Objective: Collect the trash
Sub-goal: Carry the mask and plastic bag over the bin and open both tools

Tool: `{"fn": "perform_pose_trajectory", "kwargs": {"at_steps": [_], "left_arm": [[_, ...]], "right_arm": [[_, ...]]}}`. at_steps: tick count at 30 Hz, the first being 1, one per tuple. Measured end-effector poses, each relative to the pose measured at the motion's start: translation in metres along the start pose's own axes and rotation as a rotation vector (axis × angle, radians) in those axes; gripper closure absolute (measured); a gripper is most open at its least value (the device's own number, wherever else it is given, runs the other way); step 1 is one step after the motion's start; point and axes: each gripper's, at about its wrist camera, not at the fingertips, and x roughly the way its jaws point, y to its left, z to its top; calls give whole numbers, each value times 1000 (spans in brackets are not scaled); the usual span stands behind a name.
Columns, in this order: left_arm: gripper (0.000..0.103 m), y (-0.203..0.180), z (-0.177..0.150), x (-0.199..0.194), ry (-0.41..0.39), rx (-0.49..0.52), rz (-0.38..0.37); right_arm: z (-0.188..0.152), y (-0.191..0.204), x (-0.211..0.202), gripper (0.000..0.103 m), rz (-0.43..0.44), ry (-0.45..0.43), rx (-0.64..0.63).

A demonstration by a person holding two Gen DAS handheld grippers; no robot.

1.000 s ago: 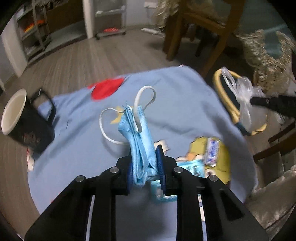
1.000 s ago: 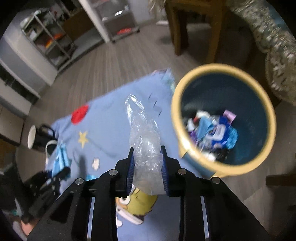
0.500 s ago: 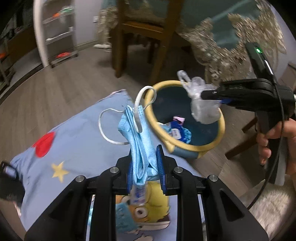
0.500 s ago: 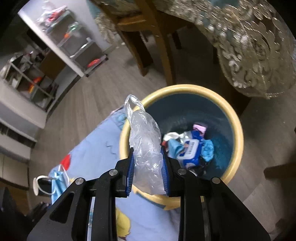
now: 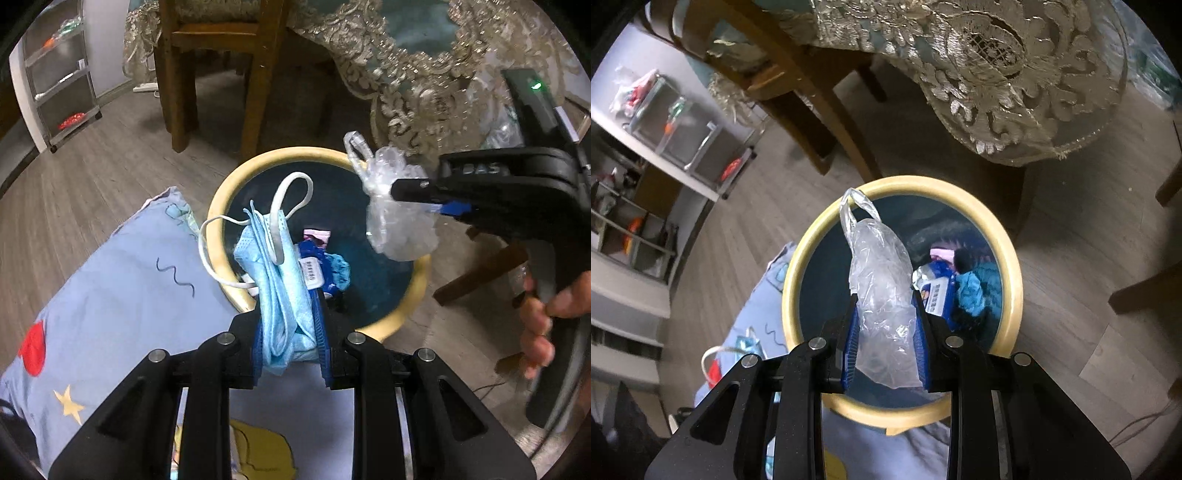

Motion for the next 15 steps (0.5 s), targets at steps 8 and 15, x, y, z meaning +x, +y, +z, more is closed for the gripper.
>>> {"fn": "perform_pose_trajectory", "kwargs": {"at_steps": [8, 15], "left_arm": [[41, -11, 16, 0, -94, 42, -1], [29, -2, 4, -13, -102, 4, 38]], "right_arm": [[6, -9, -11, 61, 14, -55, 37], [7, -7, -16, 34, -12, -75, 27]]}}
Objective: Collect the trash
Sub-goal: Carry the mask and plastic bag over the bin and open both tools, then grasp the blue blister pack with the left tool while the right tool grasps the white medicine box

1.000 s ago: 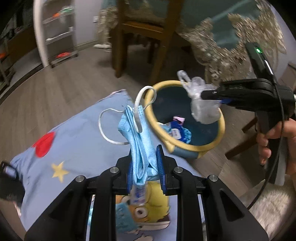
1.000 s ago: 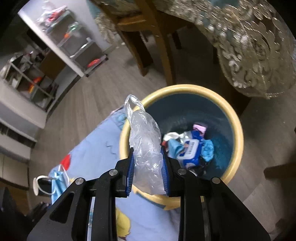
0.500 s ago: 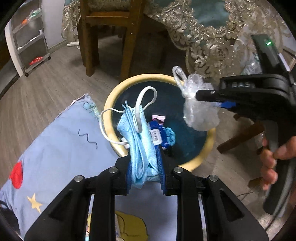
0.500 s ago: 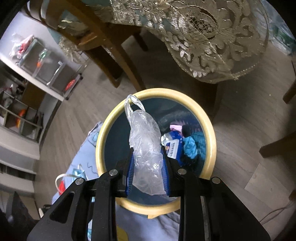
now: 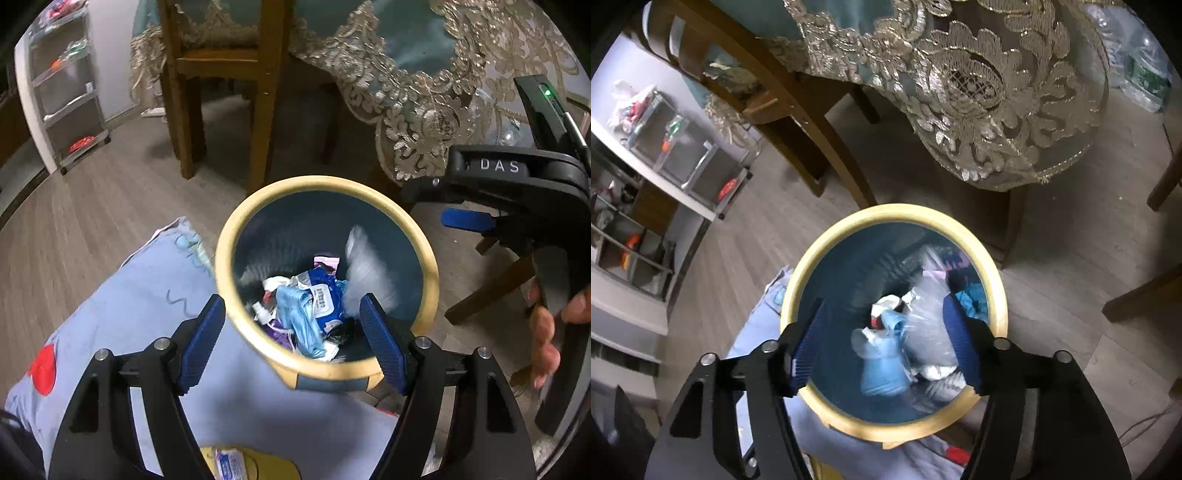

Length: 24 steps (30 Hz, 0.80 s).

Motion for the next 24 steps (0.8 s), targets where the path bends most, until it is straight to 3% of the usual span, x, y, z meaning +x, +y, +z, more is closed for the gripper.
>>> {"fn": "perform_pose_trajectory", "kwargs": {"at_steps": [11, 17, 24], "left_arm": [[28, 44, -53, -65, -13, -100, 89], [26, 70, -90, -108, -11, -111, 154], [23, 107, -142, -131, 12, -223, 212]], "right_arm": [[-11, 36, -11, 14, 26, -10, -142], [-24, 62, -15, 11, 44, -4, -249], [-53, 97, -12, 11, 62, 36, -378]]}}
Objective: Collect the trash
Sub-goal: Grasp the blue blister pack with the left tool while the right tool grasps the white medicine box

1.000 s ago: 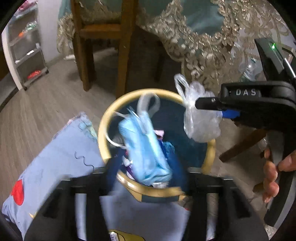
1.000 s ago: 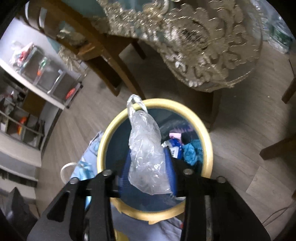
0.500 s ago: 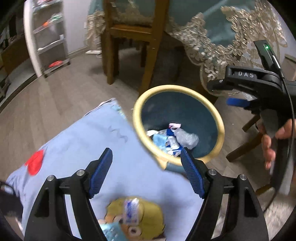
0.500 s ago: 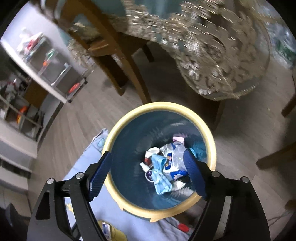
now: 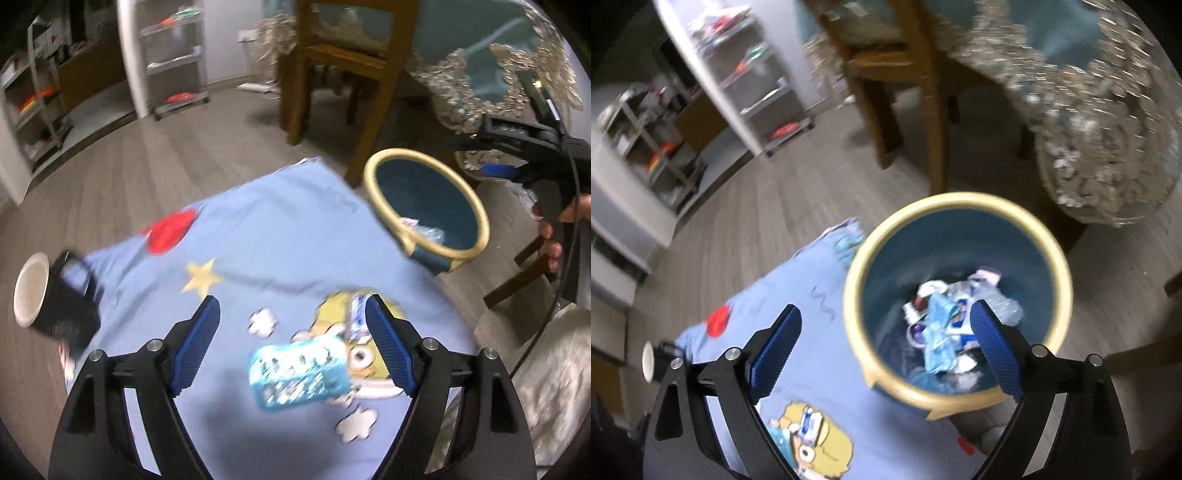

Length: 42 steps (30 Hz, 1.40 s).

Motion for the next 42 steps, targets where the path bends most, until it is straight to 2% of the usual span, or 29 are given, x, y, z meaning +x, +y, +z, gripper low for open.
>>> {"fn": "perform_pose_trajectory", "kwargs": {"at_steps": [4, 8, 11, 14, 17, 19, 24, 31, 32, 34, 36, 37, 38, 41, 42], "left_arm": [[23, 19, -31, 9, 52, -35, 34], [23, 30, -42, 17, 76, -54, 51], [23, 31, -50, 28, 106, -85, 15], [23, 21, -55, 38, 130, -49, 17], [23, 16, -59, 45, 138, -54, -7], [23, 14, -61, 47, 140, -54, -3], [23, 22, -60, 48, 139, -61, 31], [23, 27, -62, 47, 144, -47, 44], [23, 27, -61, 47, 141, -47, 43], [23, 27, -61, 46, 137, -50, 39], [23, 27, -61, 45, 134, -55, 35], [23, 27, -60, 46, 134, -56, 33], [23, 26, -60, 46, 133, -57, 33], [23, 25, -59, 49, 134, -56, 29], [23, 24, -58, 49, 134, -54, 28]], "right_arm": [[-17, 29, 9, 11, 42, 54, -53], [-34, 54, 20, 11, 61, 113, -105], [-47, 71, 32, 11, 90, 167, -135], [-62, 83, 44, 11, 80, 226, -174], [-73, 86, 53, 11, 72, 268, -179], [-80, 87, 58, 13, 59, 291, -186], [-102, 90, 74, 27, 66, 368, -178], [-127, 106, 101, 33, 69, 448, -221], [-131, 107, 106, 39, 67, 467, -225], [-137, 111, 112, 44, 36, 481, -266], [-137, 117, 112, 57, 0, 460, -332], [-136, 117, 112, 70, -11, 454, -338], [-135, 113, 111, 75, -7, 454, -319], [-130, 103, 109, 82, 18, 455, -260], [-126, 102, 105, 90, 25, 442, -254]]}}
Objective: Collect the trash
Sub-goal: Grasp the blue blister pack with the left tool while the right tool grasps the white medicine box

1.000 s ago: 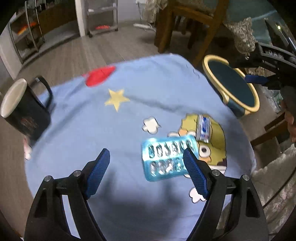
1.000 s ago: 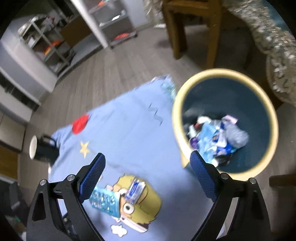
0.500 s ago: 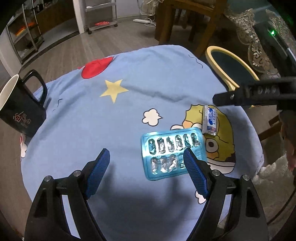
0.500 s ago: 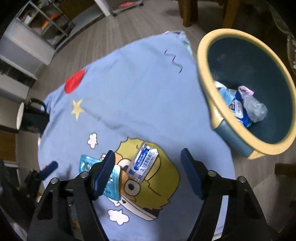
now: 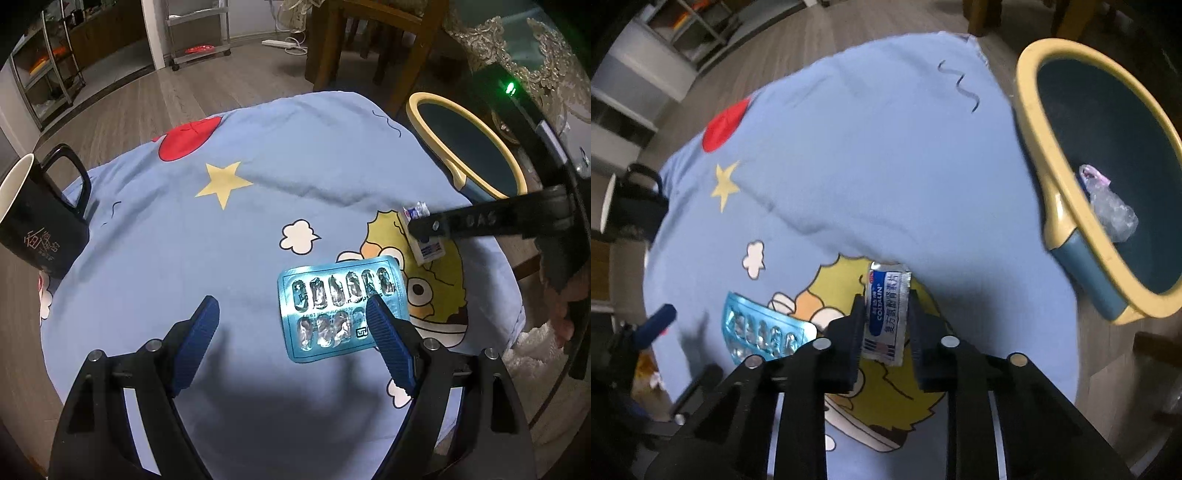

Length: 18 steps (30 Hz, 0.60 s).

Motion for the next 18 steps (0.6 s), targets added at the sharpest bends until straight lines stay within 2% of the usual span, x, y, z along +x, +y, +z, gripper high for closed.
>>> {"fn": "perform_pose_trajectory", "kwargs": {"at_steps": [4, 9, 13, 16, 18], "left_arm": [[23, -4, 4, 1, -4, 1, -19], [23, -10, 7, 2, -5, 14, -34], [23, -13, 7, 3, -10, 15, -46], [21, -17, 6, 6, -1, 26, -48], [14, -20, 6, 8, 5, 31, -51]], "right_arm": [[6, -6, -23, 95, 43, -47, 25], [25, -13, -68, 95, 79, -113, -10], [31, -25, -100, 95, 57, -160, -76], [31, -41, -106, 95, 35, -188, -77], [29, -53, -101, 95, 61, -182, -32]]}}
